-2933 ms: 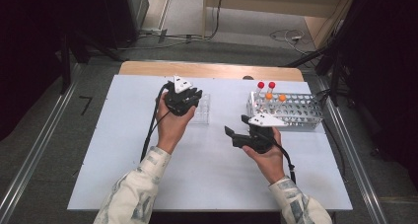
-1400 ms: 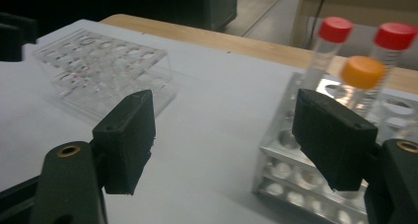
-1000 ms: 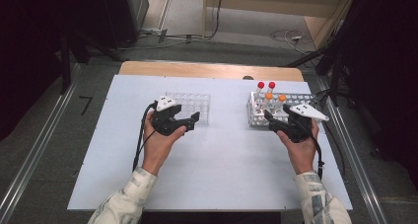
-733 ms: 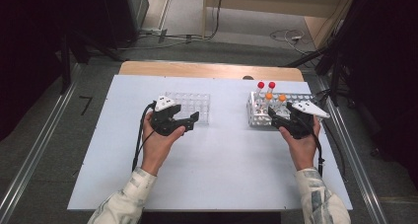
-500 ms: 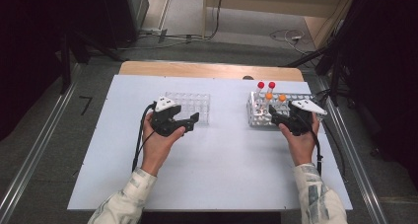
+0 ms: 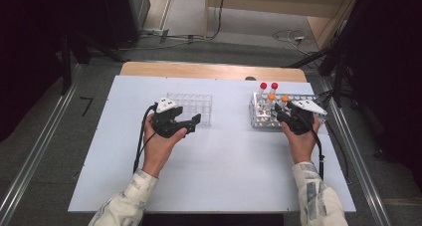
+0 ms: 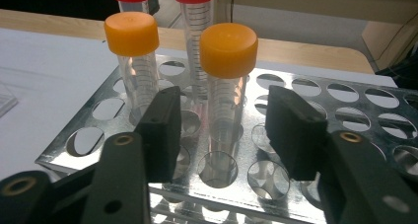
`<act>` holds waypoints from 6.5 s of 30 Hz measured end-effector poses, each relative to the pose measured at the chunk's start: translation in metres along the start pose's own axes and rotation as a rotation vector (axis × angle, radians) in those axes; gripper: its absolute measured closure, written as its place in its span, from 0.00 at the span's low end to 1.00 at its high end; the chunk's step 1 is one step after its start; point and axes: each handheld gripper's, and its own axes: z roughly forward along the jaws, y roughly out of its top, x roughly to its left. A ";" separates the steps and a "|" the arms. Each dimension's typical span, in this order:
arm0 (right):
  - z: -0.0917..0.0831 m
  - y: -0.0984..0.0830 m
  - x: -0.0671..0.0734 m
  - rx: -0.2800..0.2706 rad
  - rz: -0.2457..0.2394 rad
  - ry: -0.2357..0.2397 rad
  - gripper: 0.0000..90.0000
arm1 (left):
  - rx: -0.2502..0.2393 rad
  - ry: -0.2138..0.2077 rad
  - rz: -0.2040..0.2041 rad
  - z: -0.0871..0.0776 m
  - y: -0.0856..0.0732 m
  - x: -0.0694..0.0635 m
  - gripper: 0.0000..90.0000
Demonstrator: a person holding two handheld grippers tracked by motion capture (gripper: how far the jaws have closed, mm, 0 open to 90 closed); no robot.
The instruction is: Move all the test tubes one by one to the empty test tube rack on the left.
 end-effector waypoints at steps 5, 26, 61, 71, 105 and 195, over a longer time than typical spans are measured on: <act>0.002 -0.001 0.001 -0.008 -0.006 -0.001 0.66 | 0.003 0.005 -0.005 0.001 -0.001 0.001 0.30; -0.007 0.015 -0.002 -0.038 -0.001 0.009 0.79 | 0.009 0.006 -0.005 0.001 -0.001 0.000 0.30; -0.069 0.031 0.034 -0.110 -0.058 0.151 0.79 | -0.017 -0.010 -0.012 -0.003 0.001 -0.003 0.30; -0.055 0.021 0.081 -0.065 -0.117 0.258 0.79 | -0.028 -0.022 -0.005 -0.006 0.002 -0.006 0.30; -0.018 0.001 0.195 0.034 -0.205 0.476 0.79 | -0.049 -0.108 0.070 -0.009 0.004 -0.032 0.43; -0.049 -0.003 0.112 0.046 -0.122 0.417 0.24 | -0.122 0.067 0.067 0.008 0.061 0.010 0.79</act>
